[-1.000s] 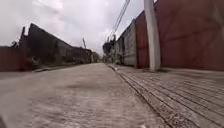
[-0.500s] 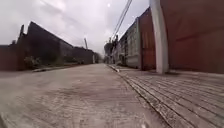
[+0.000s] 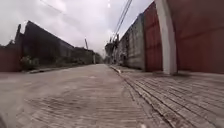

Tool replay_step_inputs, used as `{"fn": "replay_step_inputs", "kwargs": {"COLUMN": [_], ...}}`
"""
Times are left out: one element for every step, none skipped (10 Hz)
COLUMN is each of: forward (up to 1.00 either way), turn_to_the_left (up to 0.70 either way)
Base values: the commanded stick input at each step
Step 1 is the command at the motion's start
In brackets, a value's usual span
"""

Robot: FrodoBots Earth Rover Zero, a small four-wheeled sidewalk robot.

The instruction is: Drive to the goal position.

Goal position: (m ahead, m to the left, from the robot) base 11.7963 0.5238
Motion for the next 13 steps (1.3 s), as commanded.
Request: {"fn": "replay_step_inputs", "kwargs": {"forward": [1.00,1.00,1.00,1.00,1.00,1.00,1.00,1.00,1.00,1.00,1.00,1.00,1.00], "turn_to_the_left": [0.00,0.00,0.00,0.00,0.00,0.00,0.00,0.00,0.00,0.00,0.00,0.00,0.00]}}
